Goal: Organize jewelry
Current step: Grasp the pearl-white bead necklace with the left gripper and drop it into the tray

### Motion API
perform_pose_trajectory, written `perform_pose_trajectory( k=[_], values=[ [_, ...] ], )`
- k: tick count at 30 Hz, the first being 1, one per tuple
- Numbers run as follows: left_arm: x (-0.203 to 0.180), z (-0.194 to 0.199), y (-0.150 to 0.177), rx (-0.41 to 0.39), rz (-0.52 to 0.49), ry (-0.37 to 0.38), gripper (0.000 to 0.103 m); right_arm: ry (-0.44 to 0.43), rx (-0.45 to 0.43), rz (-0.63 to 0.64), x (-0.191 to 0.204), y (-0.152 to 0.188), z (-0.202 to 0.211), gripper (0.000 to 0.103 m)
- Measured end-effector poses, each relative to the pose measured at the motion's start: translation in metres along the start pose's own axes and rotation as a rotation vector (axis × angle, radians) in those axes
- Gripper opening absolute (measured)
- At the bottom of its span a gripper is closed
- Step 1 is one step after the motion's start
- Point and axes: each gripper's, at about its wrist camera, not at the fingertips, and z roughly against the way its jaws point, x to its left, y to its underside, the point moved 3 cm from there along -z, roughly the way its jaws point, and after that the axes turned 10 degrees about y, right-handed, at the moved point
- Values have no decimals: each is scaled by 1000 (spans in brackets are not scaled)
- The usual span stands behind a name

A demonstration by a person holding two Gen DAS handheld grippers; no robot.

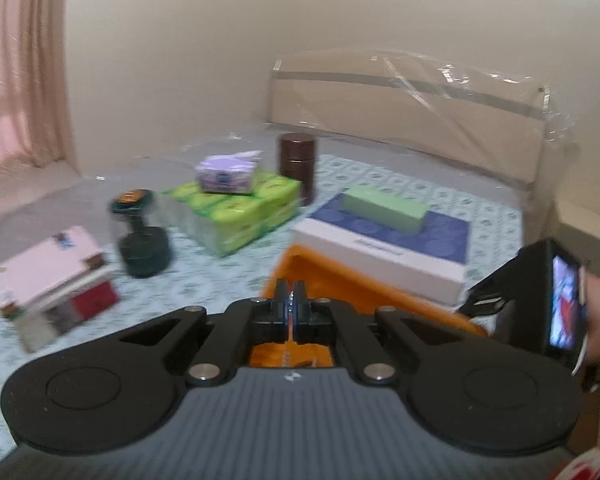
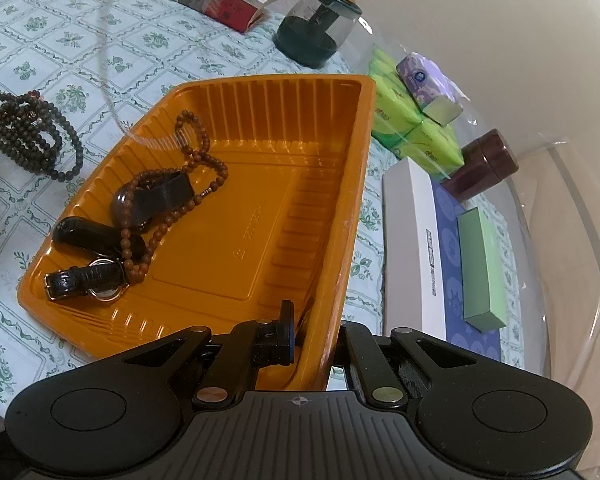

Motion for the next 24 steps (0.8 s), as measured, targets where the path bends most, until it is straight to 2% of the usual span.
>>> perform_pose_trajectory(
  k=[7, 15, 22, 23, 24],
  values=[
    [-18, -52, 6, 51, 47, 90, 1, -5, -2, -2, -1, 1, 0, 5],
    [-10, -92, 11, 91, 109, 83, 1, -7, 1, -3, -2, 1, -2, 5],
    [-6, -103, 19, 117, 127, 68, 1, -10, -1, -5, -3, 3, -4, 5],
    [-5, -103, 20, 121, 132, 63, 2, -10, -1, -5, -3, 3, -4, 5],
    [-4, -103, 21, 121, 134, 52, 9, -9, -1, -5, -2, 3, -4, 5]
  ],
)
